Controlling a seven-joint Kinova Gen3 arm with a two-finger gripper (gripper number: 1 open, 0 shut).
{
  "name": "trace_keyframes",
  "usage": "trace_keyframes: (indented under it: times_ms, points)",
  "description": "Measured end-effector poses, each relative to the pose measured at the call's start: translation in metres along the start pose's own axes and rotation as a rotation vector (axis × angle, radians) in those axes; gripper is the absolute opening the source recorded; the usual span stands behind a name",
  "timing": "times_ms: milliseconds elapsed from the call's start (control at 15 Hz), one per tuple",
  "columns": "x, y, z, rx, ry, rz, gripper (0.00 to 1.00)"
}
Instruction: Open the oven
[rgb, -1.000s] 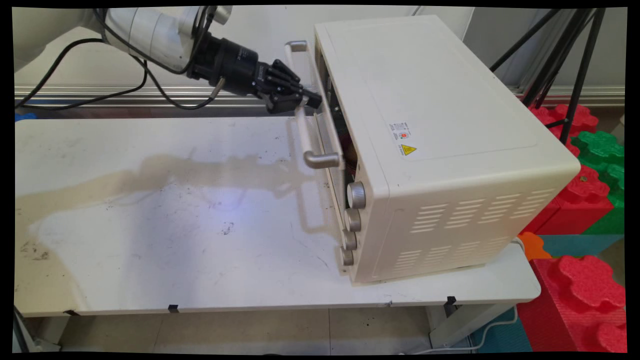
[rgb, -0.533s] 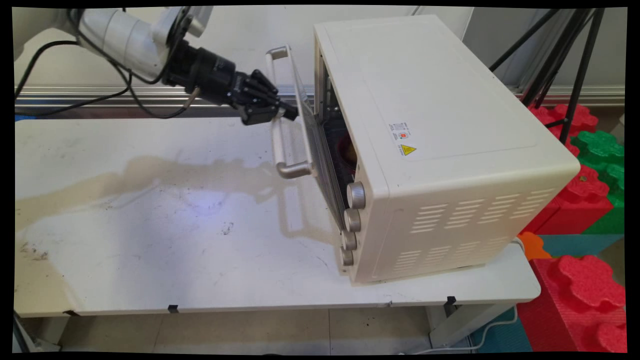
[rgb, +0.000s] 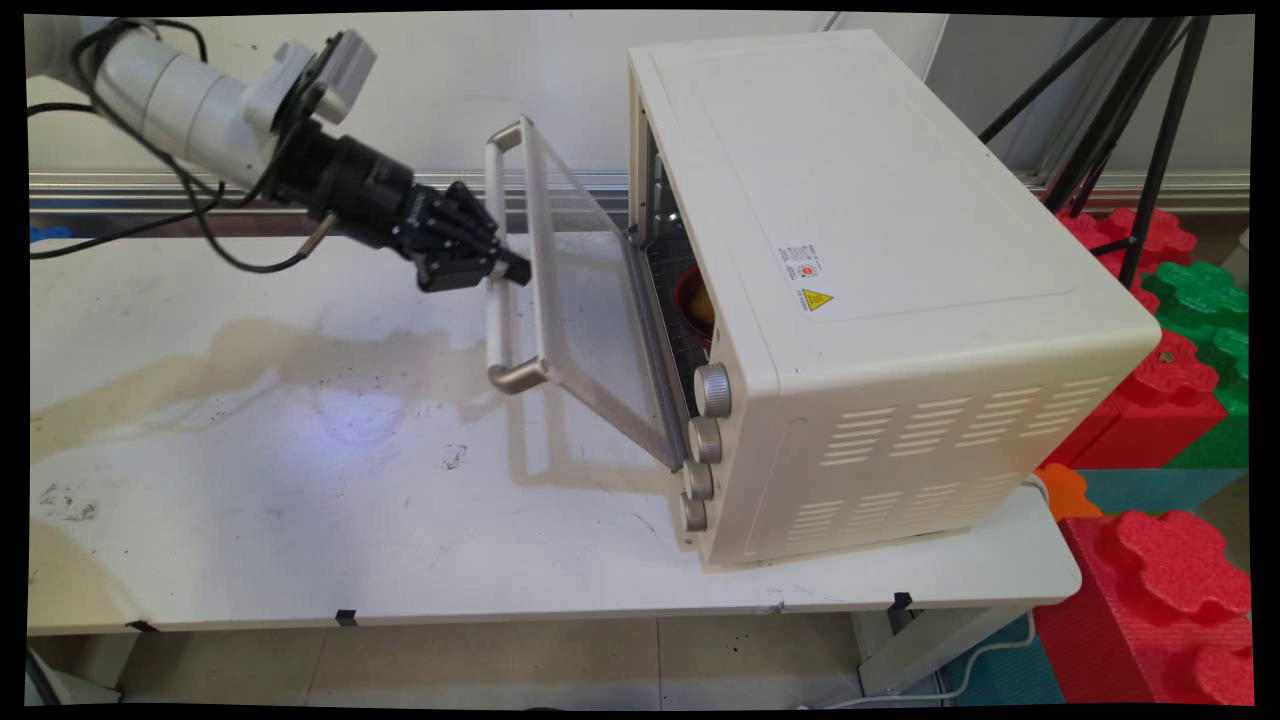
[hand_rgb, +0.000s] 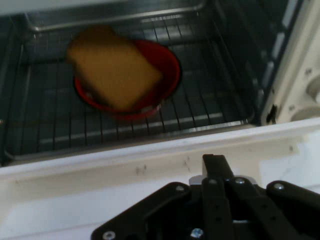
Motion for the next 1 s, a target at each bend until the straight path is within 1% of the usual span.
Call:
trace_keyframes:
  times_ms: [67,400,1000]
  points:
    - [-0.003,0.001,-0.002,-0.002,-0.006,0.000,0.00]
    - [-0.035,0.010,-0.013,-0.020,-0.063,-0.007,0.00]
    - [-0.084,0.019,-0.015,-0.034,-0.138,-0.025,0.00]
